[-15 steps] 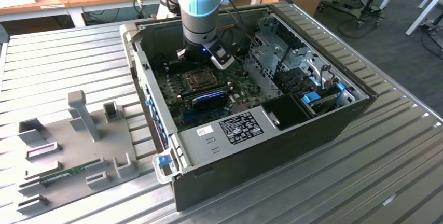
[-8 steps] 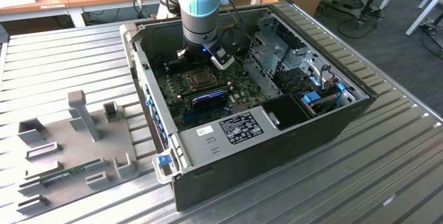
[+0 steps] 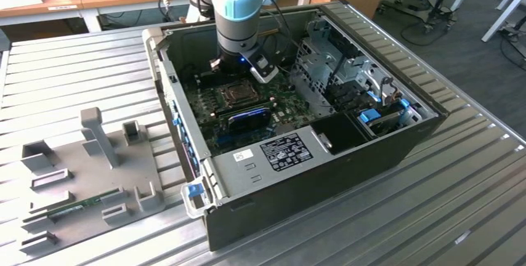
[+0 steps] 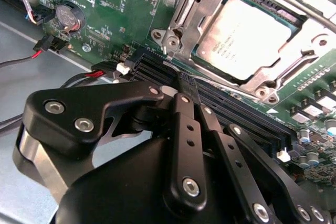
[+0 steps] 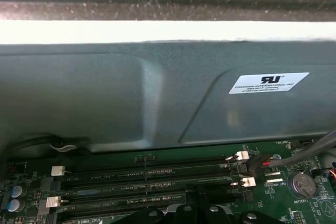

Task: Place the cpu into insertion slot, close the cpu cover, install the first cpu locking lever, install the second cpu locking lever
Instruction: 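Install the first cpu locking lever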

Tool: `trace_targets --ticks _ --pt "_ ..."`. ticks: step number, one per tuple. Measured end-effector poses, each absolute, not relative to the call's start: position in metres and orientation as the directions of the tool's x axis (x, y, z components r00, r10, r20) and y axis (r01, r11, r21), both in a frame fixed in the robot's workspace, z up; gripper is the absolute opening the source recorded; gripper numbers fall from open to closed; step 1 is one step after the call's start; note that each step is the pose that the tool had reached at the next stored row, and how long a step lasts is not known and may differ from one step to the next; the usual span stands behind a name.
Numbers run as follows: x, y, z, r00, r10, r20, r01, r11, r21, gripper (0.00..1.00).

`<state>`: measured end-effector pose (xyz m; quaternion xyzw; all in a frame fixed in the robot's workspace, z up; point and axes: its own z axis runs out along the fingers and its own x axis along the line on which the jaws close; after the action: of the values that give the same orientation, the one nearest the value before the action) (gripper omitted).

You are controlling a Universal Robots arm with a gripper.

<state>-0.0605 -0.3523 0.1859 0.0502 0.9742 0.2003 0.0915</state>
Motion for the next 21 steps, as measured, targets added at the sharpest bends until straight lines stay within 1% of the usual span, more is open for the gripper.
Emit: trace_targets --ticks 21 --pt "-0.0606 -0.3522 0.1854 -0.978 0.132 -0.160 0.061 0.920 0.387 0.10"
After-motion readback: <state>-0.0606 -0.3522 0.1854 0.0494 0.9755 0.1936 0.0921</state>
